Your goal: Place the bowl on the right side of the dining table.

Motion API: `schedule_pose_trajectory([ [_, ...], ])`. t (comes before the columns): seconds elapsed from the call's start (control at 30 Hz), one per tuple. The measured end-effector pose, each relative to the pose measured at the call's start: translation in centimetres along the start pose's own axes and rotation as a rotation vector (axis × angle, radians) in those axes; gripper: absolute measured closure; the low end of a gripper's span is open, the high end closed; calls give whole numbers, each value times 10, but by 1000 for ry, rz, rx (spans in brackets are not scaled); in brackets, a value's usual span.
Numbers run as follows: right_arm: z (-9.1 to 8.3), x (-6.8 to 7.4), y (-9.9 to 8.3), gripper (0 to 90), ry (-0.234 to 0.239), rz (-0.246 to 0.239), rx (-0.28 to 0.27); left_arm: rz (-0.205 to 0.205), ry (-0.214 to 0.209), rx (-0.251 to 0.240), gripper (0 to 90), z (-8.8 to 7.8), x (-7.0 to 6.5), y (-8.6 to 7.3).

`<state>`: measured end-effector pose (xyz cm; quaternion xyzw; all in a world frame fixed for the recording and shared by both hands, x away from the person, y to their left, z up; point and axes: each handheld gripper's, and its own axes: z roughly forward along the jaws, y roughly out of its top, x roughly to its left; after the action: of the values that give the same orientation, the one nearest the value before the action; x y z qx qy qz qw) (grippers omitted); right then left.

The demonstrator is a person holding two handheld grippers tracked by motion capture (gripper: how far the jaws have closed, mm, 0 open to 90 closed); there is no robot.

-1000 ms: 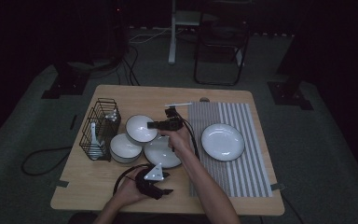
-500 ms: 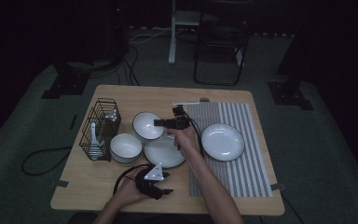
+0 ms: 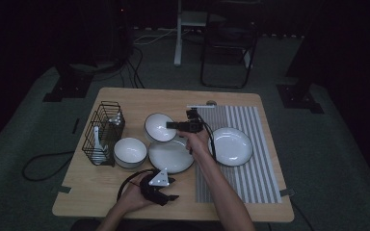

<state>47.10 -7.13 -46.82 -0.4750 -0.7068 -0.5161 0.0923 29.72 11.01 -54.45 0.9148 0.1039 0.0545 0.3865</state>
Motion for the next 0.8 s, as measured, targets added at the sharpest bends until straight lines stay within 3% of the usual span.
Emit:
schedule_pose_trajectory([
  [0.8,-27,-28,-5,807,-45,47,-44,1,1,0,367,0,0,0],
])
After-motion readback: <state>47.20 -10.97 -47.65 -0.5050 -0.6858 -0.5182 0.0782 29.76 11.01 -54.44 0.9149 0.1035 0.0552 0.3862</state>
